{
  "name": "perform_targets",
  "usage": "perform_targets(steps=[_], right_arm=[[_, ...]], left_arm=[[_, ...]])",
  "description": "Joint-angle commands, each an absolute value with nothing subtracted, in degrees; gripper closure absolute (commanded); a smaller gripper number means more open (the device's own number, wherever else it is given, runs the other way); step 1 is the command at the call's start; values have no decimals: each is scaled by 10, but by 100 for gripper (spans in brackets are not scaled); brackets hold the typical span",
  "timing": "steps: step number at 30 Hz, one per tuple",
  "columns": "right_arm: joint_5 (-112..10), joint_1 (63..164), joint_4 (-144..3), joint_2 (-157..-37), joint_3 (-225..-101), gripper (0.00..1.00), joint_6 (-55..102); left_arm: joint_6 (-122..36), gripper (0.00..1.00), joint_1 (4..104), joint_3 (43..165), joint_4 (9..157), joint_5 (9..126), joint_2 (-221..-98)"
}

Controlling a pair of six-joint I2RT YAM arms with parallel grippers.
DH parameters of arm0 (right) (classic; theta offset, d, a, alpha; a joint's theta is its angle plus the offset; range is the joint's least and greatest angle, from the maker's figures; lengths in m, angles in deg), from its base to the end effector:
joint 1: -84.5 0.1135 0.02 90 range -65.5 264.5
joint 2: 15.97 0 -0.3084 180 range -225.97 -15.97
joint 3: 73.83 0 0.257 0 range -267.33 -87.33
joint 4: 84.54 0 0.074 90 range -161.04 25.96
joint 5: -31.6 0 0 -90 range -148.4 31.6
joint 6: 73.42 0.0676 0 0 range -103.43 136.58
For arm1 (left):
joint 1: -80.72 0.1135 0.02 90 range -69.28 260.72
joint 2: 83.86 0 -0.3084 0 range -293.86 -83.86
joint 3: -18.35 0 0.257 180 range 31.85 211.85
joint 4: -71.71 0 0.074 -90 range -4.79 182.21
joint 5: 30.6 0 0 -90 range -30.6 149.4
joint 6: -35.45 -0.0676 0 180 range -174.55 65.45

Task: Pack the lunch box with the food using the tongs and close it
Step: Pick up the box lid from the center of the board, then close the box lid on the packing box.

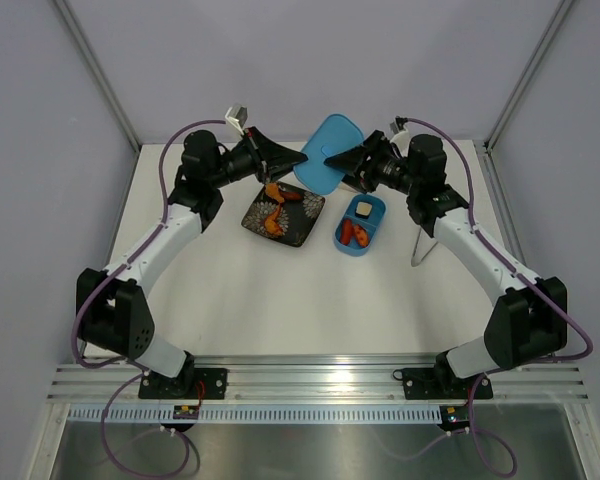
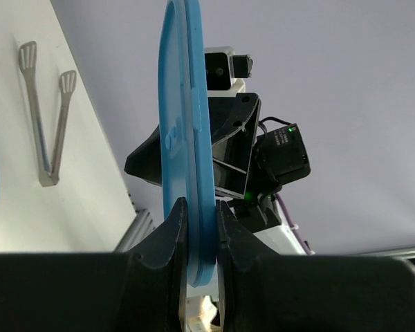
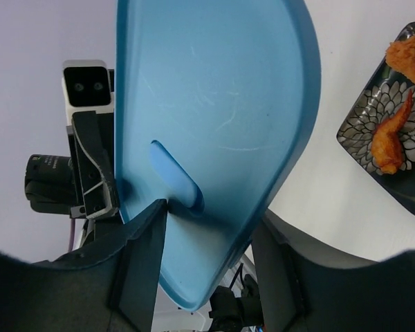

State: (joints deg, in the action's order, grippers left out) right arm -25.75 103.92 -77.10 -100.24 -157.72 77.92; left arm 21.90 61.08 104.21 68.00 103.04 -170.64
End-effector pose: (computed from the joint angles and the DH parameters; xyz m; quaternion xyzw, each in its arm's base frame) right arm 0.3424 0.1594 0.4008 0.0862 0.7415 0.5700 0.3432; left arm 0.3445 -0.1725 0.4233 -0.0678 0.6912 -0.6713 0.2588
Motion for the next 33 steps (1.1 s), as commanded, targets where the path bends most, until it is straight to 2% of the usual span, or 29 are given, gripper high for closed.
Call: perform_targets(steps=[1, 12, 19, 24, 26, 27, 30, 31, 32, 33], right_arm=[[-249, 1041, -847, -975, -1567, 44, 799], [-251, 1041, -856, -959, -1580, 50, 798], [-263, 1041, -847, -947, -1576, 59, 793], [-262, 1041, -851, -955, -1586, 81, 795], [-262, 1041, -853, -957, -1589, 86, 794], [-262, 1041, -850, -957, -1591, 97, 795], [-262, 1041, -834, -958, -1598, 100, 786], [-264, 1041, -824, -959, -1603, 100, 781], [-266, 1040, -792, -959, -1614, 100, 766], [-267, 1038, -775, -960, -1621, 100, 758]], left_arm=[[286, 100, 616, 1033, 569, 1070, -1708], [370, 100, 631, 987, 456, 1069, -1739], [381, 100, 642, 984, 443, 1067, -1749], [381, 100, 644, 994, 447, 1070, -1758], [377, 100, 644, 994, 453, 1071, -1758], [373, 100, 644, 995, 458, 1073, -1757], [348, 99, 644, 1007, 494, 1082, -1756], [326, 90, 644, 1012, 512, 1085, -1754], [310, 61, 644, 1021, 549, 1085, -1752], [295, 43, 644, 1024, 569, 1083, -1744]])
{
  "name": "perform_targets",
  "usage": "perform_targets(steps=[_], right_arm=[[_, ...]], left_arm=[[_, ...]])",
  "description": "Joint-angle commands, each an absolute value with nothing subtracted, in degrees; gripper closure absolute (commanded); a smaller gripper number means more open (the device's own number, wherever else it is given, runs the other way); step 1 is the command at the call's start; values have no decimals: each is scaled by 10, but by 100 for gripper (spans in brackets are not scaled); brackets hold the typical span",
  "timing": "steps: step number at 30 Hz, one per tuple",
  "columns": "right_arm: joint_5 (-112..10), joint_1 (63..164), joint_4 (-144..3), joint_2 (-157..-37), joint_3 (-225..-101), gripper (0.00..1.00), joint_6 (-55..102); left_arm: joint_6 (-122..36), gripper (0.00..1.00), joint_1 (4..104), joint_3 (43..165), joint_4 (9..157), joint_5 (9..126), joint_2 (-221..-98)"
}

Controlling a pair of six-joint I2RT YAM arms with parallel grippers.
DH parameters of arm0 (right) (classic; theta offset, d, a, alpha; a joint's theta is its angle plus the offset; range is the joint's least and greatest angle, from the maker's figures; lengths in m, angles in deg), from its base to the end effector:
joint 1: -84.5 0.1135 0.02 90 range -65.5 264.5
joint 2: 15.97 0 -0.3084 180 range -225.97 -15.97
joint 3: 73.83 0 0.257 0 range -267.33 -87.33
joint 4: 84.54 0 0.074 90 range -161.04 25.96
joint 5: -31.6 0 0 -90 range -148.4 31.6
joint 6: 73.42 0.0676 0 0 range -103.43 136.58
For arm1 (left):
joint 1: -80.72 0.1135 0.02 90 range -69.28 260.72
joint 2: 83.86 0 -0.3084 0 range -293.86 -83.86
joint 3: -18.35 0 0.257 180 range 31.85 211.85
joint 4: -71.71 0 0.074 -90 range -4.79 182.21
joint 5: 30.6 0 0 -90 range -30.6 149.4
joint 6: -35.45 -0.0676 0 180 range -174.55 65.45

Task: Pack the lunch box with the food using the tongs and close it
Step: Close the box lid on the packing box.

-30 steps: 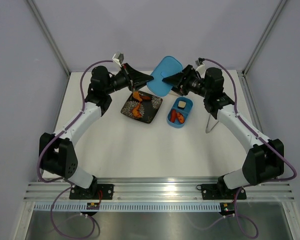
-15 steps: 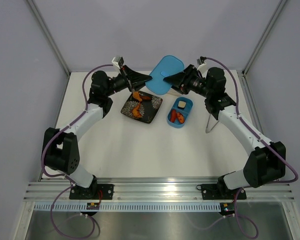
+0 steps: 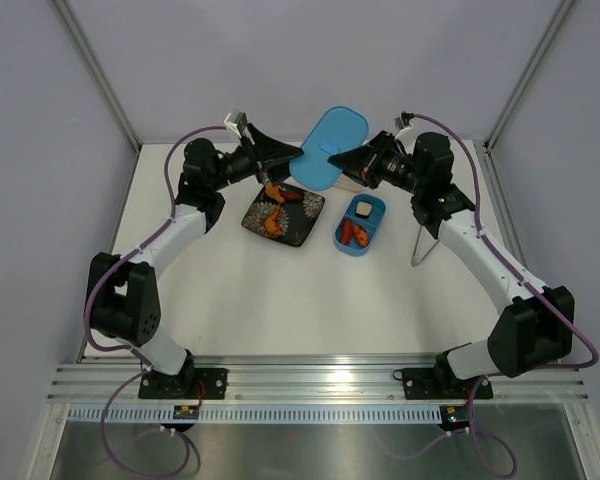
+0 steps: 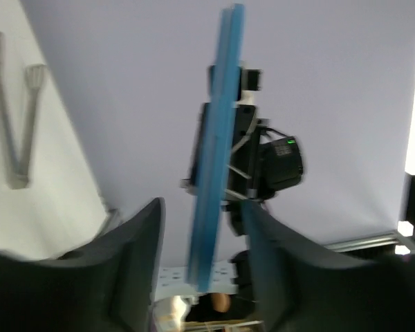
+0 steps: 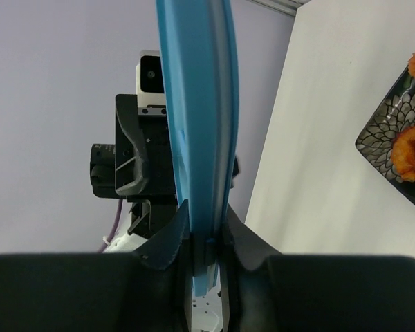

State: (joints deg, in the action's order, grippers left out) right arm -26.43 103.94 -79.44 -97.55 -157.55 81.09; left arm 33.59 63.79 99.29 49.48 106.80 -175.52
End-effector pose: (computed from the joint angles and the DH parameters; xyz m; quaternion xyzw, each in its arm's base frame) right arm 0.3302 0.1545 0.4214 0.0920 0.7165 0.5912 0.3586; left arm 0.3670 -0.1637 0.3979 -0.0842 0.6522 -0.7175 0.2295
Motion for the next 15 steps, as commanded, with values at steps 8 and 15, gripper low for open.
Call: perform_targets(steps=[8, 15], right_arm=[[-209, 963, -521, -988, -1690, 100, 684], [-127, 897, -355, -1058, -1699, 100, 578]], left_arm=[[83, 1, 661, 1093, 840, 1033, -1698], [-24, 1, 679, 1115, 969, 983, -1672]])
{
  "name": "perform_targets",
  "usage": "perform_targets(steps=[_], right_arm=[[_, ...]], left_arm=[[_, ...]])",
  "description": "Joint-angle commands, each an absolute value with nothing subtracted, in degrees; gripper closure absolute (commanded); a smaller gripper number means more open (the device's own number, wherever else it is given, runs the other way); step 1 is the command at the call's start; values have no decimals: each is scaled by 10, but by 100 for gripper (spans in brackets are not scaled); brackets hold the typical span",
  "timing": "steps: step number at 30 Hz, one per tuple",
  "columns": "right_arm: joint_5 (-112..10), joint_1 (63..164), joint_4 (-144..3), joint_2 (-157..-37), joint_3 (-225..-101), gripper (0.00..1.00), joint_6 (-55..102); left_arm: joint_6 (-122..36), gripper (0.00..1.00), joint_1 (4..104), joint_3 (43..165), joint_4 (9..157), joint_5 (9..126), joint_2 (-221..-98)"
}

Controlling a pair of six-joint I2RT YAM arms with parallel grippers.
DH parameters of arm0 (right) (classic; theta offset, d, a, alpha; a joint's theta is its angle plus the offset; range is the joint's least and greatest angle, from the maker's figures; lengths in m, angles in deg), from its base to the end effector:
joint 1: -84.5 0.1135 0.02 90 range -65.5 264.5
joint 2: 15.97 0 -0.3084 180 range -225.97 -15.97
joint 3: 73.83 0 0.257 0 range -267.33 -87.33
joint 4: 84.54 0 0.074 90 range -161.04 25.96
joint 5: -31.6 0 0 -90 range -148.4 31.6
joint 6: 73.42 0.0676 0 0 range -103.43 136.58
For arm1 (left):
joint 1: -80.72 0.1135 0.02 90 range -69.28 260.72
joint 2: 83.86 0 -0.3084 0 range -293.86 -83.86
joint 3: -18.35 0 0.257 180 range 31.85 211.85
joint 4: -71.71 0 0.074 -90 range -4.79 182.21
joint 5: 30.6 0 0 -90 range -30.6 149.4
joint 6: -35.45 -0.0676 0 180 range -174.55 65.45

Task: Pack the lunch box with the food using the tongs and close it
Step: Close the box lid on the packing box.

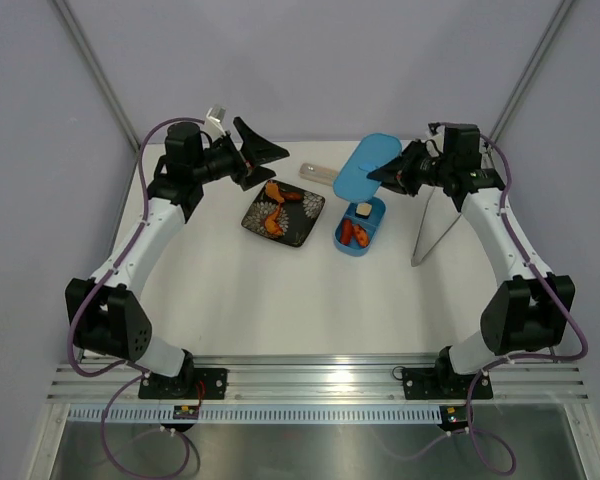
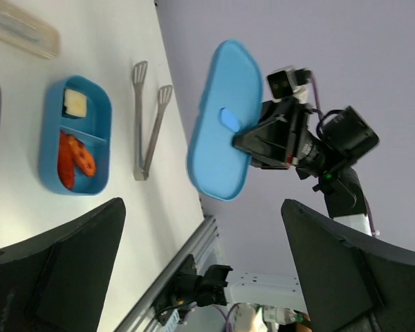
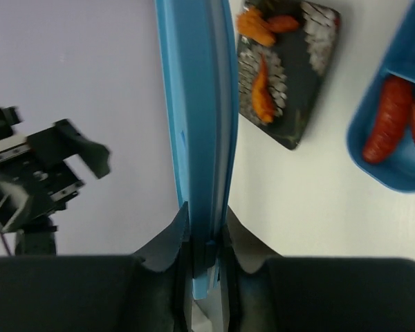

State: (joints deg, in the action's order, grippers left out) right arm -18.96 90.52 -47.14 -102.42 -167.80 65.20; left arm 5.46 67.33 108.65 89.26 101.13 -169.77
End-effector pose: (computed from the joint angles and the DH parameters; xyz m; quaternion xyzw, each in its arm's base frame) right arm 0.3586 0.0810 0.3921 0.1385 0.8205 0.4759 0.2849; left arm 0.3548 -0.1307 0.4125 -0.0864 0.7599 -0.5708 0.2988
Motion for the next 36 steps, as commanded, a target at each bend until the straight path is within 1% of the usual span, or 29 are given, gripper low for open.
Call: perform_targets(steps=[1, 4, 12, 21, 27, 36], right_arm=[[-126, 897, -345, -1066, -1700, 100, 565], [-129, 896, -333, -1093, -1693, 100, 532], [-156, 892, -402, -1126, -1649, 100, 557], [-149, 891, -397, -1213, -1672, 100, 499], [-165, 888, -386, -1242, -1685, 100, 469], [-151, 884, -415, -1277, -1680, 100, 462]], left_arm=[[-35, 1, 679, 1115, 980, 978, -1670], [-38, 1, 679, 1105, 982, 979, -1666], [-55, 1, 679, 1073, 992, 977, -1649], [-66, 1, 678, 1066, 999, 980, -1650], [-68, 1, 679, 1070, 1002, 981, -1653], [-67, 1, 679, 1071, 1002, 981, -1659]])
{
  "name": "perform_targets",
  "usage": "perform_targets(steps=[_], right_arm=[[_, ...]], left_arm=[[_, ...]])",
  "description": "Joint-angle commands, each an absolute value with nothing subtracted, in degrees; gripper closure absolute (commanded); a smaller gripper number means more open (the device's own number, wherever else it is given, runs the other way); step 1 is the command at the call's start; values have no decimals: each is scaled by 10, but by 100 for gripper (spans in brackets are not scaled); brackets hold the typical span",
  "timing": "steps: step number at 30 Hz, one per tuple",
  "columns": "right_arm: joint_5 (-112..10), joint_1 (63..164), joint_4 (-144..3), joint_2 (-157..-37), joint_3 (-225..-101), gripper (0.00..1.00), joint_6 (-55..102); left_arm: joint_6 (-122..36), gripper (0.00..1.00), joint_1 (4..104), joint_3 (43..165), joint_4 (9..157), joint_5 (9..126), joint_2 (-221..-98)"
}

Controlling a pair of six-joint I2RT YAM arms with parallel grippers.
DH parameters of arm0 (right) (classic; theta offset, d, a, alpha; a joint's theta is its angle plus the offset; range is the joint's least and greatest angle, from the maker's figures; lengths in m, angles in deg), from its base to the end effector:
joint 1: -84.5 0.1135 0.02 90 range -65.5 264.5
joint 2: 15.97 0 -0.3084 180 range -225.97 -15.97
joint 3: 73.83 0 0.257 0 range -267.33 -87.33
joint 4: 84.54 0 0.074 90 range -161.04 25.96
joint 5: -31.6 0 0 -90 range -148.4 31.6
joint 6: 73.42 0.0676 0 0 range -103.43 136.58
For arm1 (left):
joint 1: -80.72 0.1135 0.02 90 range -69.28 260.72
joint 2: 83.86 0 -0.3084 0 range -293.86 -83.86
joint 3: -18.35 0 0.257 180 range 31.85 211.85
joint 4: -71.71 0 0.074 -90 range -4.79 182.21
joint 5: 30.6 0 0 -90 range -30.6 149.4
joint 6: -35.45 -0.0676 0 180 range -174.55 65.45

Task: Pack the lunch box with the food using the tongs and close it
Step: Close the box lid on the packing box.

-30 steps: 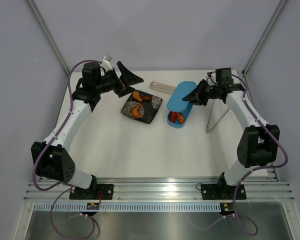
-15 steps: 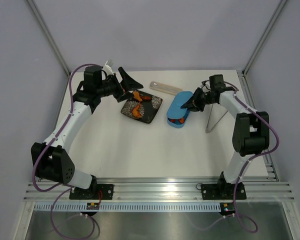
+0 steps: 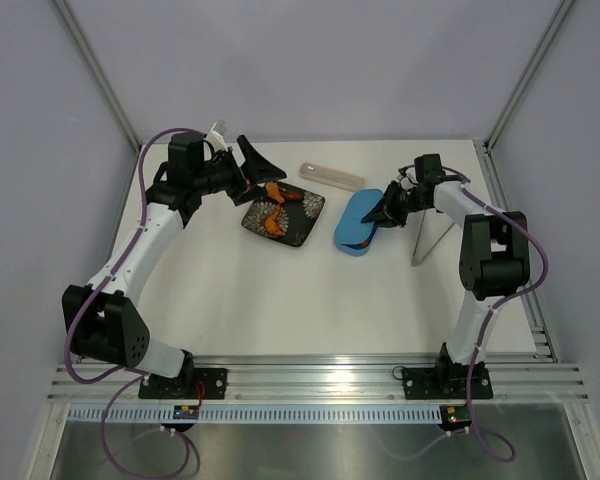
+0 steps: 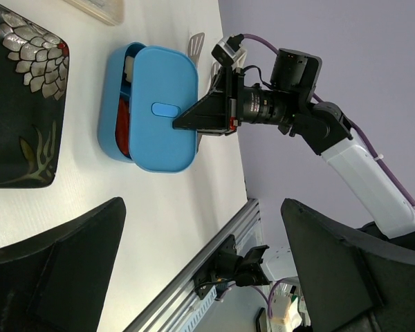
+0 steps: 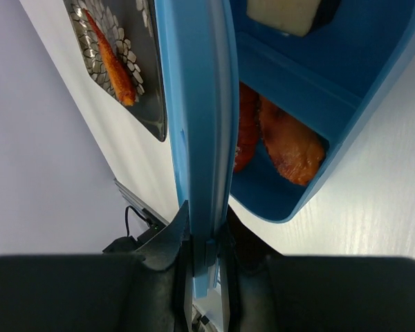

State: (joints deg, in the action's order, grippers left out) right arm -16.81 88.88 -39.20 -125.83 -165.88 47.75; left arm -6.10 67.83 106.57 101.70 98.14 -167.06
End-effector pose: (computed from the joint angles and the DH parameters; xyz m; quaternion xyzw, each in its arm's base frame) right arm 0.4210 0.0773 0.2138 0.1305 0.9037 0.3951 0.1013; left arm 0.3360 -0.1203 0.3887 -0.0732 0.8120 -0.4992 0.2935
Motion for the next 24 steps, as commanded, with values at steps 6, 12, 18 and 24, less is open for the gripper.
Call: perform_targets(steps=[6, 12, 18, 24], right_arm=[[-139, 884, -443, -1294, -1682, 100, 473], [-143, 884, -478, -1297, -1665, 100, 491], [-145, 879, -496, -1305, -1654, 100, 498], [-145, 878, -519, -1313, -1645, 100, 510]], left_arm=[[-69, 1, 679, 1072, 1003, 980, -1661], [-70, 1, 679, 1071, 1004, 977, -1661], [-69, 1, 679, 1072, 1004, 976, -1664], [-70, 1, 679, 1073, 1004, 977, -1667]])
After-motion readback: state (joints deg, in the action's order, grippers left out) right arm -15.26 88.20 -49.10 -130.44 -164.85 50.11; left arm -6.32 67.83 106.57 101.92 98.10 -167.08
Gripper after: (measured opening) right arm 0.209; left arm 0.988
